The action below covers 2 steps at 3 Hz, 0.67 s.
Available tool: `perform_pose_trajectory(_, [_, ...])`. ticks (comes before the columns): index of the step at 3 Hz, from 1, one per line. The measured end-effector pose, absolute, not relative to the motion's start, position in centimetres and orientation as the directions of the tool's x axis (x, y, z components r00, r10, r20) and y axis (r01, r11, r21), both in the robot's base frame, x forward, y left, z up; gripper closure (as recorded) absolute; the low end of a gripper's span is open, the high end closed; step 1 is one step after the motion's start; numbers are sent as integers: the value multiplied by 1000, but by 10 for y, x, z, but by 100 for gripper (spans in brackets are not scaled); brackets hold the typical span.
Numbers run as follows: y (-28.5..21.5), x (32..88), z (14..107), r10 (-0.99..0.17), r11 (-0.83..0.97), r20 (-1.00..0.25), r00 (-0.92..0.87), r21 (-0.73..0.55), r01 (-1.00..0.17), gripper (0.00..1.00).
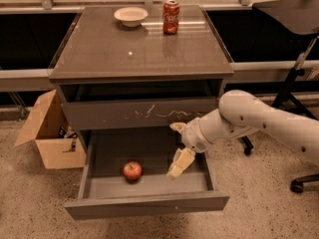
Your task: Pick apple from middle drawer and place on counter
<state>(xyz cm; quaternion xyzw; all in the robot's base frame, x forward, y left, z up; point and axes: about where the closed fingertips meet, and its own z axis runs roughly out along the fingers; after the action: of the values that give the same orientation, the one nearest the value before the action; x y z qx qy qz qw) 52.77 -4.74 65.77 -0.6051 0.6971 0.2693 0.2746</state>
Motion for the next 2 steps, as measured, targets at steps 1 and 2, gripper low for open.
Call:
perform_pose_trajectory(1, [-34, 541, 619, -667, 135, -732, -137, 63, -989, 0])
perform_pose_trajectory(2, [-19, 556, 585, -637, 144, -755, -153, 78, -986, 0])
